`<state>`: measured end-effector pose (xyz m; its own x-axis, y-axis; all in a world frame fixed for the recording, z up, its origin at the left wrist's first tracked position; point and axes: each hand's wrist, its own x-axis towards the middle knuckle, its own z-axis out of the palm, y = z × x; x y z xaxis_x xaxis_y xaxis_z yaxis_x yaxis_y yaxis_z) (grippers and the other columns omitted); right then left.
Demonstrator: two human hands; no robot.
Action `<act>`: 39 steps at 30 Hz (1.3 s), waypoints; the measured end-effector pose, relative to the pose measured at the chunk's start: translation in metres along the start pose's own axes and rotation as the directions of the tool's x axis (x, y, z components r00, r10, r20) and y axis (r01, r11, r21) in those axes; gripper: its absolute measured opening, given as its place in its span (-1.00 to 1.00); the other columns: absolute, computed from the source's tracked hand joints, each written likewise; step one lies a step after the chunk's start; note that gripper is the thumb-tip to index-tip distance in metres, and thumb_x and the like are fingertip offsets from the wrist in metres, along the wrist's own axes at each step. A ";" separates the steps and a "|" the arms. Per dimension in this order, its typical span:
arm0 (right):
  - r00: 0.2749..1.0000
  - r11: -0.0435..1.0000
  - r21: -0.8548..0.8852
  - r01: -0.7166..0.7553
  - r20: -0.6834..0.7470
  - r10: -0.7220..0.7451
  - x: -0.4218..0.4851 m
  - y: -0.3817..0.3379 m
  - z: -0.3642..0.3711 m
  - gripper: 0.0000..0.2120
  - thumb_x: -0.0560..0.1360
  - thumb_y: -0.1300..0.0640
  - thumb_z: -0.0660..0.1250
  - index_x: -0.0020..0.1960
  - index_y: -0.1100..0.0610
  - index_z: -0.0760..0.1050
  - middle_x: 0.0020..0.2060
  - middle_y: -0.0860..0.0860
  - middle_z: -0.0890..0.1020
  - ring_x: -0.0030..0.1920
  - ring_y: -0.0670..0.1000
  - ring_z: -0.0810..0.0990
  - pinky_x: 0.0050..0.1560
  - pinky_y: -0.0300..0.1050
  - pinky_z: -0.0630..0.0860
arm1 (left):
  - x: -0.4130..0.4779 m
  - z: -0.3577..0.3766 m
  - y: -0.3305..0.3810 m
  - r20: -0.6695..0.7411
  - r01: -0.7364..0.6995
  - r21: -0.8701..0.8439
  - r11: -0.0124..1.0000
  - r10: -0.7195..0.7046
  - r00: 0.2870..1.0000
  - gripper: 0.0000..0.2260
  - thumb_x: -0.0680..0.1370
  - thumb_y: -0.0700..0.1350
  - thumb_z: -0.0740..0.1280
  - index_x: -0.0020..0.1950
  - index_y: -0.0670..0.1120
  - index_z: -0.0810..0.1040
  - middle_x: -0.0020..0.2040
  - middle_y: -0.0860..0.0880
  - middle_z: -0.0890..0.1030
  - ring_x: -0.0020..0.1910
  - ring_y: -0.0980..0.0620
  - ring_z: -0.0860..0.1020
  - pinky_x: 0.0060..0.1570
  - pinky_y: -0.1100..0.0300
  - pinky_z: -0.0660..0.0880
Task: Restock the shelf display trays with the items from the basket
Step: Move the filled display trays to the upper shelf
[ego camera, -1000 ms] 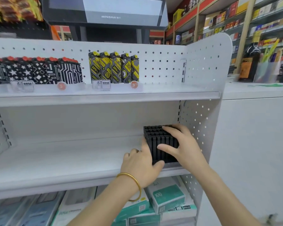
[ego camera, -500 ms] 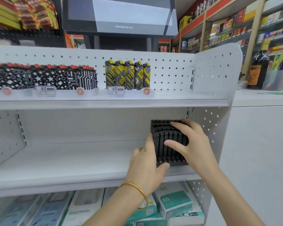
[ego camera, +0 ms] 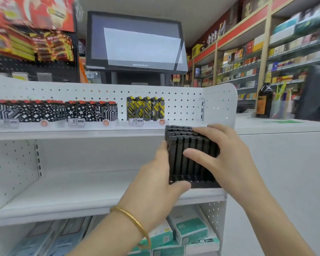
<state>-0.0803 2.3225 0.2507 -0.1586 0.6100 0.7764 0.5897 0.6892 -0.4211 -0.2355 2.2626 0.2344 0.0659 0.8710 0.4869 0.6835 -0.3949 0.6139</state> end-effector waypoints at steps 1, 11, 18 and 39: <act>1.000 1.000 -0.017 0.014 -0.002 -0.014 0.006 -0.006 -0.007 -0.51 0.33 -0.15 0.42 0.24 -0.10 0.49 0.13 -0.16 0.42 -0.04 -0.35 0.27 -0.03 -0.72 0.15 | 0.003 -0.007 0.007 0.001 -0.015 -0.012 1.000 0.015 1.000 -0.42 0.48 -0.06 0.39 0.36 0.27 0.15 -0.02 0.25 0.55 -0.07 0.29 0.55 -0.14 0.47 0.45; 0.991 0.970 -0.211 0.117 -0.038 -0.128 0.119 -0.006 -0.038 -0.44 0.38 -0.25 0.33 0.31 -0.05 0.44 0.22 -0.02 0.51 0.18 -0.01 0.48 0.18 -0.06 0.44 | 0.104 -0.042 0.050 -0.046 -0.036 0.039 0.999 0.038 0.998 -0.50 0.49 -0.03 0.40 0.35 0.02 0.26 -0.11 0.15 0.45 -0.17 0.27 0.45 -0.35 0.42 0.35; 0.995 0.977 -0.189 0.100 0.014 -0.099 0.169 0.023 -0.020 -0.45 0.38 -0.22 0.36 0.29 0.01 0.47 0.20 0.05 0.53 0.15 0.06 0.52 0.13 0.05 0.52 | 0.156 -0.034 0.044 -0.008 0.094 0.113 0.989 -0.094 0.996 -0.51 0.53 0.00 0.36 0.36 -0.04 0.22 -0.14 0.03 0.47 -0.36 0.13 0.41 -0.48 0.31 0.30; 0.996 1.000 -0.018 -0.017 0.090 0.019 0.171 0.077 0.018 -0.53 0.41 -0.12 0.41 0.24 0.07 0.50 0.21 0.00 0.55 0.21 -0.01 0.48 0.09 -0.21 0.34 | 0.190 -0.020 0.037 0.094 0.255 0.475 0.842 -0.336 0.937 -0.47 0.53 0.11 0.31 0.33 -0.18 0.27 -0.15 -0.08 0.45 -0.29 0.03 0.39 -0.45 0.21 0.26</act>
<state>-0.0763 2.4872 0.3428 -0.2184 0.6554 0.7230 0.6063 0.6716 -0.4257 -0.2116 2.4075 0.3621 -0.0998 0.9764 0.1916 0.9379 0.0281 0.3458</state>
